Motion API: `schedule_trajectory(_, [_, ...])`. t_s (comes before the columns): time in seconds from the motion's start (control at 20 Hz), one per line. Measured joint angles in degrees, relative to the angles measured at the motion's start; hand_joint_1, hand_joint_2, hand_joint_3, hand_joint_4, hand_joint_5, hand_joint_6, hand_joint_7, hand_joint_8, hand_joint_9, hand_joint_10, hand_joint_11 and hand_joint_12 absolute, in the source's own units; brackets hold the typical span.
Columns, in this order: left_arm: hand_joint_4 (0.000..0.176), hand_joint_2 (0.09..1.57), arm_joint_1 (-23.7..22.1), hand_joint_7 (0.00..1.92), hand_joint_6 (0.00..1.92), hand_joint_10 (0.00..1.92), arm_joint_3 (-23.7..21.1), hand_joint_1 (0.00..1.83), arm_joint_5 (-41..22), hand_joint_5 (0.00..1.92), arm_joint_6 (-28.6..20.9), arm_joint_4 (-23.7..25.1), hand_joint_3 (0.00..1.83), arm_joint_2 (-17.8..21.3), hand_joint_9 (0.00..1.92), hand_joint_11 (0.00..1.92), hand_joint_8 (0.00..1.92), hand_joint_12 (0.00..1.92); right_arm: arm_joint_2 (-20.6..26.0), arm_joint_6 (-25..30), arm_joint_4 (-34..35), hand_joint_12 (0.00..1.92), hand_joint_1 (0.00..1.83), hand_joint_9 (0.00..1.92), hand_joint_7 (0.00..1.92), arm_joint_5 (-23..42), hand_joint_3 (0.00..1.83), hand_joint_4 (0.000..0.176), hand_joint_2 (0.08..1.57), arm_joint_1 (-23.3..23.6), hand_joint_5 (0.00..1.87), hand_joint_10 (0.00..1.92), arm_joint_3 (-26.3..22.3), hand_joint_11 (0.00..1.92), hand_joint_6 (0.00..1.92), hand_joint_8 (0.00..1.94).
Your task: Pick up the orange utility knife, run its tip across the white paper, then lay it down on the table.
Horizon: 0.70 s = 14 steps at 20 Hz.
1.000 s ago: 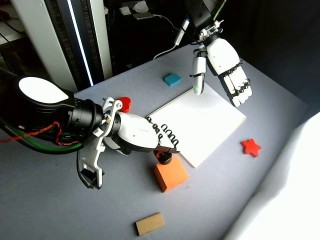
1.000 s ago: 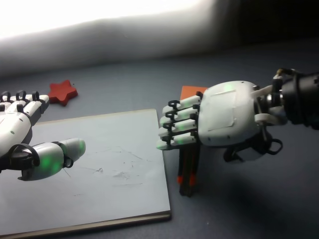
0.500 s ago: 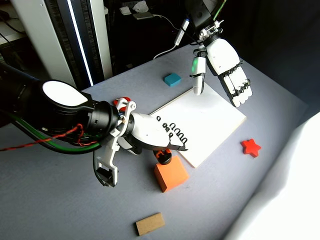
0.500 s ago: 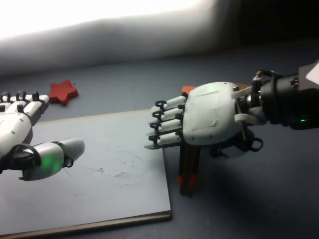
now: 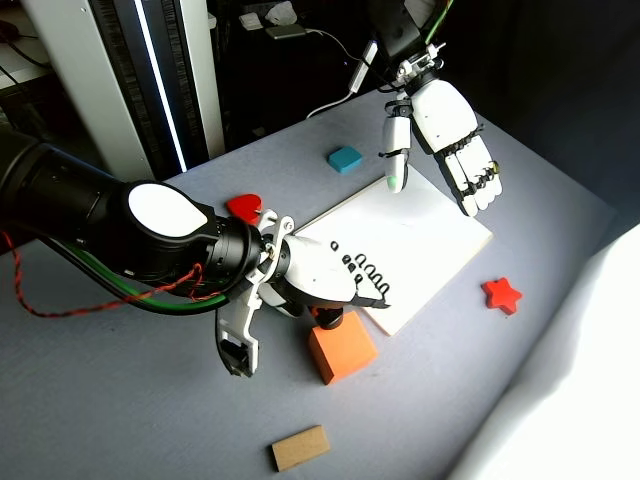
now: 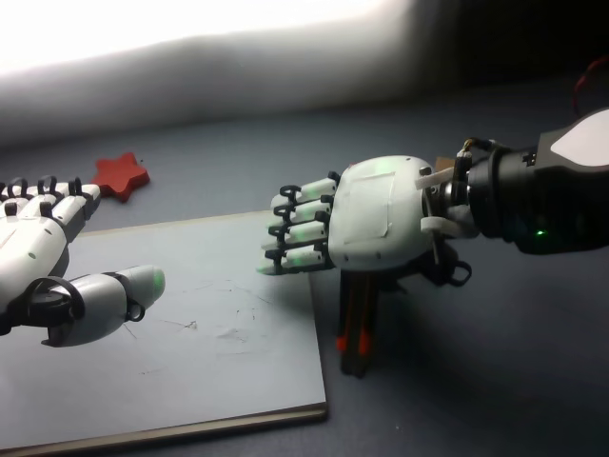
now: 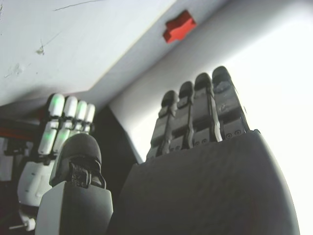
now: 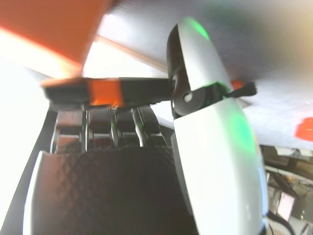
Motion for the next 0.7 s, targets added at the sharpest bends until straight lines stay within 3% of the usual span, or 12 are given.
schedule_trajectory(0.4, [0.0, 1.22, 0.0, 0.0, 0.0, 0.0, 0.46, 0.0, -0.13, 0.0, -0.02, -0.2, 0.01, -0.11, 0.0, 0.0, 0.0, 0.0, -0.35, -3.54, 3.32, 0.0, 1.11, 0.0, 0.0, -0.26, 0.03, 0.0, 1.21, -1.33, 0.0, 0.0, 0.0, 0.0, 0.0, 0.0])
schedule_trajectory(0.45, [0.0, 1.23, 0.0, 0.0, 0.0, 0.0, 0.44, 0.0, -0.13, 0.0, -0.02, -0.17, 0.01, -0.11, 0.0, 0.0, 0.0, 0.0, -0.35, -3.72, 3.37, 0.84, 1.15, 0.1, 0.18, -0.26, 0.03, 0.0, 1.22, -1.42, 0.1, 0.67, 0.0, 0.0, 0.67, 0.77])
schedule_trajectory(0.5, [0.0, 1.23, 0.0, 0.0, 0.0, 0.0, 0.44, 0.0, -0.13, 0.0, -0.02, -0.04, 0.01, -0.11, 0.0, 0.0, 0.0, 0.0, -0.35, -3.87, 3.37, 0.84, 1.15, 0.1, 0.18, -0.28, 0.03, 0.0, 1.22, -1.42, 0.1, 0.67, 0.0, 0.0, 0.67, 0.77])
schedule_trajectory(0.55, [0.0, 1.23, 0.0, 0.0, 0.0, 0.0, 0.46, 0.0, -0.11, 0.0, -0.02, -0.02, 0.01, -0.11, 0.0, 0.0, 0.0, 0.0, -0.35, -4.2, 3.41, 1.7, 1.07, 0.3, 0.49, -0.24, 0.11, 0.0, 1.3, -1.42, 0.43, 1.5, 0.0, 0.07, 1.51, 1.51])
schedule_trajectory(0.6, [0.0, 1.23, 0.0, 0.0, 0.0, 0.0, 0.46, 0.0, -0.11, 0.0, -0.04, -0.04, 0.01, -0.11, 0.0, 0.0, 0.0, 0.0, -0.35, -4.31, 4.13, 1.7, 1.07, 0.3, 0.49, -0.09, 0.11, 0.0, 1.3, -1.42, 0.43, 1.5, -0.02, 0.07, 1.51, 1.51])
schedule_trajectory(0.65, [0.0, 1.22, 0.0, 0.0, 0.0, 0.0, 0.59, 0.0, -0.02, 0.0, -0.17, -0.04, 0.0, -0.11, 0.0, 0.0, 0.0, 0.0, -0.35, -4.7, 4.28, 1.88, 1.34, 1.02, 1.08, 0.02, 0.11, 0.0, 1.27, -1.31, 0.99, 1.84, -0.04, 0.86, 1.84, 1.85])
schedule_trajectory(0.7, [0.0, 1.22, 0.0, 0.0, 0.0, 0.0, 0.79, 0.0, -0.02, 0.0, -0.35, 0.0, 0.0, -0.11, 0.0, 0.01, 0.0, 0.01, -0.39, -4.92, 5.6, 1.92, 1.55, 1.59, 1.52, 0.52, 0.72, 0.166, 0.94, -1.14, 1.37, 1.92, -0.07, 1.5, 1.92, 1.94])
